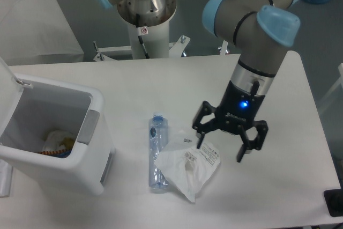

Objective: Open the trash can
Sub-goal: 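Withdraw the gripper away from the open trash can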

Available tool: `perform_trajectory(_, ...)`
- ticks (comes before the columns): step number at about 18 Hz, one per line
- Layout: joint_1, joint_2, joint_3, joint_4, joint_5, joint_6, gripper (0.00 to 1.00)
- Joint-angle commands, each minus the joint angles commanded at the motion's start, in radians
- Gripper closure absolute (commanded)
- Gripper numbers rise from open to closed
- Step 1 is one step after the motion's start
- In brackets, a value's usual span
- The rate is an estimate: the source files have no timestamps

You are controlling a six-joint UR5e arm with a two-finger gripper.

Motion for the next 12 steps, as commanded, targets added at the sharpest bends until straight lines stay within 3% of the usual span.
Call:
perform_trajectory(2, -0.002, -0.021, 0.017, -0.002, 0.078, 0.031, 0.0)
perform_trajectory(8, -0.009, -0.066, 0.023, -0.018, 0.262, 0.391, 0.0)
perform_trajectory(12, -0.038, -0.081, 0.023, -0.017, 0.385, 0.448, 0.0)
